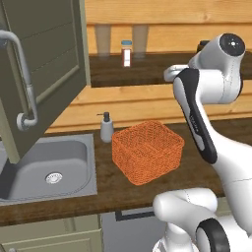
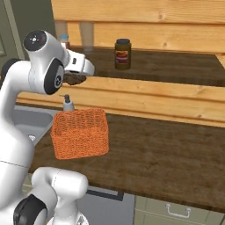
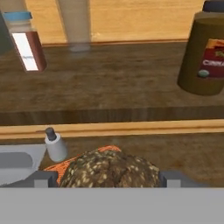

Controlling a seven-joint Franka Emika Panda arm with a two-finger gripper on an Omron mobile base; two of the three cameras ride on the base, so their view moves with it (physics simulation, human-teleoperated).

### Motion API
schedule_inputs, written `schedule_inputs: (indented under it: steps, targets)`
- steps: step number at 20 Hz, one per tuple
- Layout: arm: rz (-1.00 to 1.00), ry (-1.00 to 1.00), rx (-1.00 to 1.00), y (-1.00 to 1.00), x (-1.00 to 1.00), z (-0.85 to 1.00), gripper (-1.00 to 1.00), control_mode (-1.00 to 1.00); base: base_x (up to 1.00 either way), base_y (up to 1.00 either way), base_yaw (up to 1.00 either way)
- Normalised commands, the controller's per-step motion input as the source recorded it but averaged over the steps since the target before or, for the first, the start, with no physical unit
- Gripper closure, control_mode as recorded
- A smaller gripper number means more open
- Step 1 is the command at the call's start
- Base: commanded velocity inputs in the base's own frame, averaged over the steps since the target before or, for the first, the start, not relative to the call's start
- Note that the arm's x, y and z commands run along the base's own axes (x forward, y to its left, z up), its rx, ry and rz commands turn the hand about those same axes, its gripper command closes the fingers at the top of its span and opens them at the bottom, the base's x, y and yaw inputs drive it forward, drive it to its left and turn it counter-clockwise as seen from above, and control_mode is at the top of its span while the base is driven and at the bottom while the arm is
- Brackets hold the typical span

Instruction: Open the cabinet, pick up the bread from the cabinet and place it in the basket. Then move the basket to the dining counter.

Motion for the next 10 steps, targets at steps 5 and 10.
schedule_inputs:
  steps: [5,10]
  targets:
    - [0.0,0.07,0.01,0.1,-0.57,-0.48,1.0,-1.0,0.0,0.0,0.0]
    - [0.0,0.12,0.0,0.32,-0.07,-0.59,1.0,-1.0,0.0,0.0,0.0]
